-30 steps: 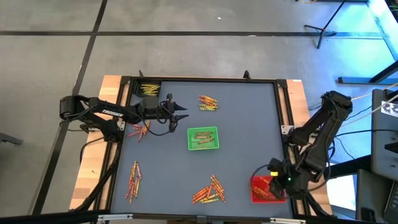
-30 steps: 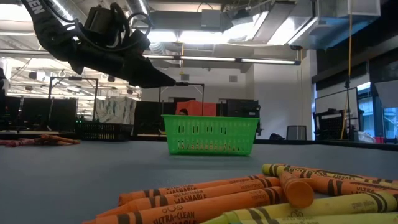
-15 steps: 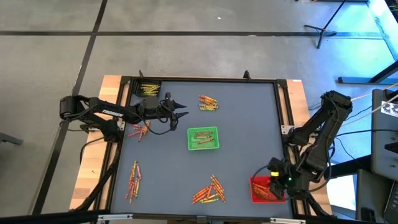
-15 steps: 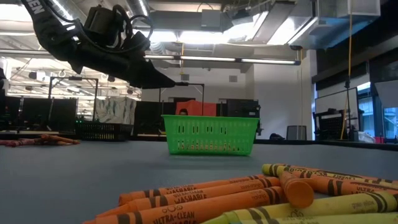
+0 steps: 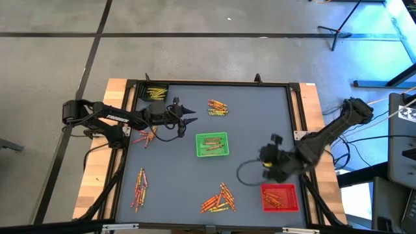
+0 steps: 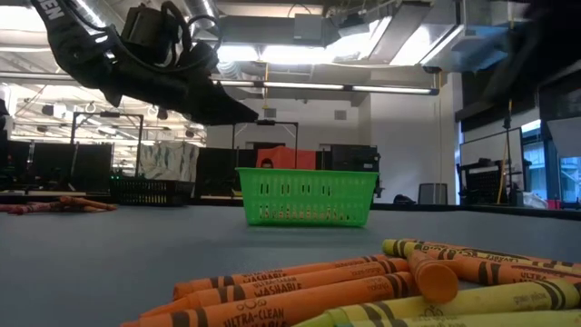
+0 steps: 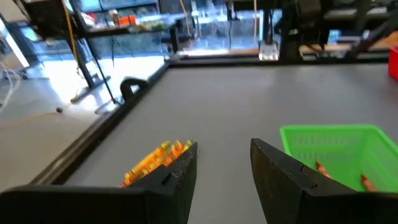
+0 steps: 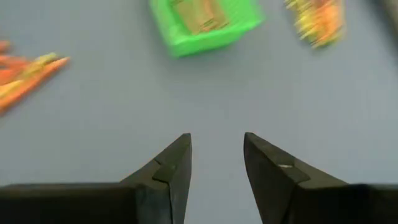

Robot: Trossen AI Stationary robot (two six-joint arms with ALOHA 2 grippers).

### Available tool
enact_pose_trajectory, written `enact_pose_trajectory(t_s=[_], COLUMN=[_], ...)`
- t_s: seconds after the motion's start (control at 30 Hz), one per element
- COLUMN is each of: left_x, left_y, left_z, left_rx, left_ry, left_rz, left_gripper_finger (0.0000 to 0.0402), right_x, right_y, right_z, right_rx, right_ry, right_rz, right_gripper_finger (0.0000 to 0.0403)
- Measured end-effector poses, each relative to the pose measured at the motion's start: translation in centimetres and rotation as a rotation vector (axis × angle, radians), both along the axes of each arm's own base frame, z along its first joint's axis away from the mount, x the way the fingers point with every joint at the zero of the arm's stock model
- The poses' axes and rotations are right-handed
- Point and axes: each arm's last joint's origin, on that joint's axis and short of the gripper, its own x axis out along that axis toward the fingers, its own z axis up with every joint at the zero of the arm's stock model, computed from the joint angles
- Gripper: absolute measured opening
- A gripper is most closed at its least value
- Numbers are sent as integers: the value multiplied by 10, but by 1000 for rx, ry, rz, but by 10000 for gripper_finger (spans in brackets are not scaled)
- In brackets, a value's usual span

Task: Sort crayons
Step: Put the green crayon into the black bin

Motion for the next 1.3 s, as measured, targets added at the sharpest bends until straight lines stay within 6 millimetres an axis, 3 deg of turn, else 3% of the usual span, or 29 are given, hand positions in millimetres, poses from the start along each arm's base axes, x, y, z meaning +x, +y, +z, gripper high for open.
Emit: enact_pose_trajectory(t_s=[0.2,0.4,0.63,0.9,1.07,1.3], left_x=[5,11,8,3,5,7], left_y=[3,15,40,46,44,45], left_z=[9,20,23,17,19,28], left_rx=[14,44,57,33,39,71], left_ry=[-36,-3,90,155,127,44], left_rz=[26,62,144,165,140,131], left_gripper_finger=[133,133,133,133,133,133], right_x=[21,39,62,63,70,82], right_y=[-39,-73,-128,-187,-208,-220], right_z=[1,-19,-32,-33,-52,-86], right_rx=[-203,-299,-205,-103,-75,-112], right_ry=[0,-56,-244,-387,-353,-246], right_rz=[-86,-135,-106,-107,-69,-21], right_gripper_finger=[142,142,142,142,142,142])
